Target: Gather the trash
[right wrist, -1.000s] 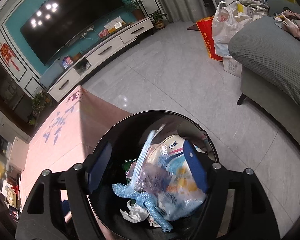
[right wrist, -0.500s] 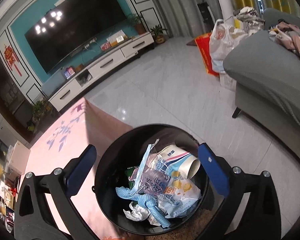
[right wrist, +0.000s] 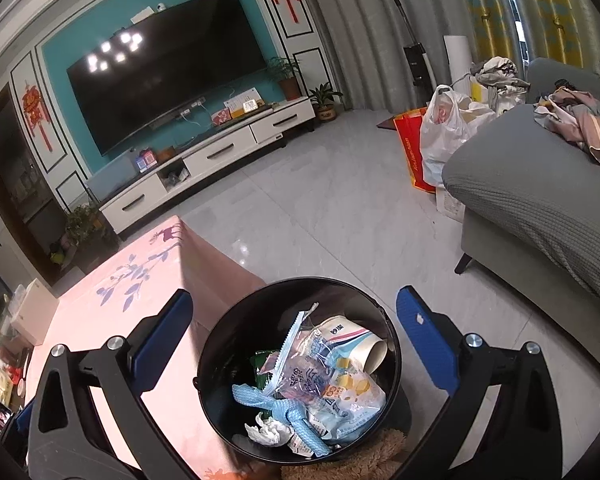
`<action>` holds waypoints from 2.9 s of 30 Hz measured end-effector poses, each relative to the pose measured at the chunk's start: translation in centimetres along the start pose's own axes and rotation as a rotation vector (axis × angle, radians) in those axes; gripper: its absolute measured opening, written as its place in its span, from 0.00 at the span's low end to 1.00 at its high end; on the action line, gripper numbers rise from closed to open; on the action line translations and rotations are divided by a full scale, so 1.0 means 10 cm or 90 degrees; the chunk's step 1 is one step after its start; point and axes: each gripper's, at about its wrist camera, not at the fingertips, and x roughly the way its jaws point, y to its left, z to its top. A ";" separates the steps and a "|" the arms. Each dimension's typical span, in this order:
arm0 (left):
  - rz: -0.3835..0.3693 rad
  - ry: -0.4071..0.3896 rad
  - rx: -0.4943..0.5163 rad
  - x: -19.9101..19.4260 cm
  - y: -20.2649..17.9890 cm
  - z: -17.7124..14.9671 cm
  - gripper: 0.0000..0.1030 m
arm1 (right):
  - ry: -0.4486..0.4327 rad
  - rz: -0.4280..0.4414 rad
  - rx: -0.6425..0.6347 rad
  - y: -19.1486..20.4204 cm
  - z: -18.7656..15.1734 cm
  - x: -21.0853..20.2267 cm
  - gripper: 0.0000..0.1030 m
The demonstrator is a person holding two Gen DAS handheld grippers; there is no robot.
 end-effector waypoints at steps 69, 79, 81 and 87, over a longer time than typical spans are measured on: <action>0.006 0.113 -0.021 0.41 0.06 -0.20 0.97 | 0.056 -0.046 -0.043 0.07 -0.11 0.30 0.97; 0.004 0.120 -0.037 0.44 0.10 -0.20 0.97 | 0.058 -0.050 -0.044 0.08 -0.12 0.31 0.97; 0.006 0.122 -0.035 0.44 0.11 -0.20 0.97 | 0.060 -0.051 -0.045 0.08 -0.13 0.32 0.97; 0.003 0.127 -0.039 0.46 0.12 -0.20 0.97 | 0.058 -0.049 -0.053 0.08 -0.14 0.32 0.97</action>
